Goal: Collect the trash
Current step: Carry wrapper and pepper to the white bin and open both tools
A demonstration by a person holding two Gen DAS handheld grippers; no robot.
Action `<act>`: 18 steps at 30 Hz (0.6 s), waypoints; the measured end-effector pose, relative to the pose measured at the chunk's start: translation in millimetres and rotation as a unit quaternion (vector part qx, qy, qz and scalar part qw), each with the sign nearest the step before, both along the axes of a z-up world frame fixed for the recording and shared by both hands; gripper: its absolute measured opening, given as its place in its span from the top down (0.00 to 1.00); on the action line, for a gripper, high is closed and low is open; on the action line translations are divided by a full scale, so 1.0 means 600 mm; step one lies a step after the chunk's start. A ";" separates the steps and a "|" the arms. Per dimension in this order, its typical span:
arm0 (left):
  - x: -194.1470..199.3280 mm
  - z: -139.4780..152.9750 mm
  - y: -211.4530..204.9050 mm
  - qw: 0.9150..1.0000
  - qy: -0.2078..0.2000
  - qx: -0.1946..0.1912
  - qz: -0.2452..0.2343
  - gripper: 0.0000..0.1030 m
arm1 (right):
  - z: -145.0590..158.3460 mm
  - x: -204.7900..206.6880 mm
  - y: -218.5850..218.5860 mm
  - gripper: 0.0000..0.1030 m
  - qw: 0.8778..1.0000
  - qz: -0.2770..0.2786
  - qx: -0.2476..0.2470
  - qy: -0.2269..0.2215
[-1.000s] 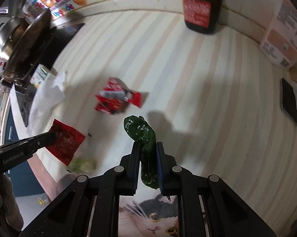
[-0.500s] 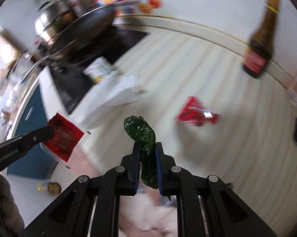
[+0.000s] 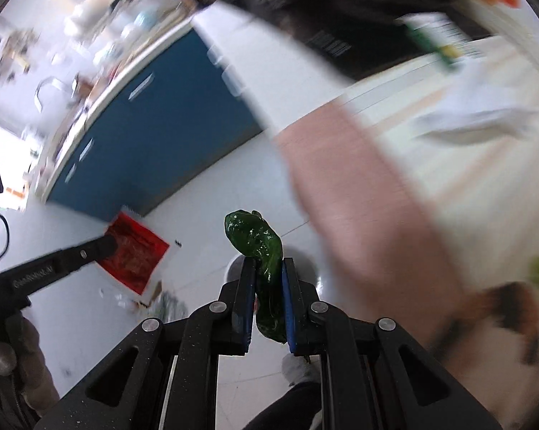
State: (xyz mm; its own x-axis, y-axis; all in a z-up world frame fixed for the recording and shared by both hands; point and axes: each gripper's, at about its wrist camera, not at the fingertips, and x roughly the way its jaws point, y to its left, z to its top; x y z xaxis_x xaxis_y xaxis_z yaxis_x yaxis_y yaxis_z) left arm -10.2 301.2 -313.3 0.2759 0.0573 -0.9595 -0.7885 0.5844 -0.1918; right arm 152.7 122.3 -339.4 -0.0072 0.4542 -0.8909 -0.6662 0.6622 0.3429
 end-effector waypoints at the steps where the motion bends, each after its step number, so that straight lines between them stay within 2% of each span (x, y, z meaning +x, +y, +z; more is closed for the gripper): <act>1: -0.022 -0.030 0.014 1.000 0.007 -0.011 0.015 0.97 | -0.031 -0.020 0.026 0.86 1.000 0.013 -0.005 0.008; 4: -0.078 -0.138 0.053 0.997 0.027 -0.044 0.056 0.97 | -0.119 -0.057 0.081 0.86 0.999 0.039 -0.023 0.029; 8: -0.142 -0.317 0.096 0.988 0.045 -0.096 0.108 0.97 | -0.280 -0.102 0.147 0.86 0.994 0.068 -0.051 0.066; 9: -0.152 -0.349 0.102 0.987 0.046 -0.104 0.117 0.97 | -0.339 -0.113 0.165 0.86 0.992 0.075 -0.058 0.082; 12: -0.181 -0.472 0.123 0.979 0.051 -0.133 0.144 0.97 | -0.473 -0.134 0.202 0.86 0.987 0.087 -0.075 0.109; 14: -0.195 -0.553 0.133 0.974 0.053 -0.150 0.160 0.97 | -0.543 -0.140 0.219 0.86 0.985 0.094 -0.083 0.121; 18: -0.206 -0.658 0.148 0.968 0.056 -0.173 0.173 0.95 | -0.697 -0.155 0.253 0.85 0.977 0.102 -0.110 0.149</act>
State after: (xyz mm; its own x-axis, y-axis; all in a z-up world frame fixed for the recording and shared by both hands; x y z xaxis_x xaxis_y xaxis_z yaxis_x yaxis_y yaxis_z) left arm -133.6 389.8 -707.8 0.1911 -0.2021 -0.9605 -0.9525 0.1980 -0.2312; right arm 59.6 274.1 -757.8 -0.3524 0.2134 -0.9112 -0.6840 0.6058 0.4064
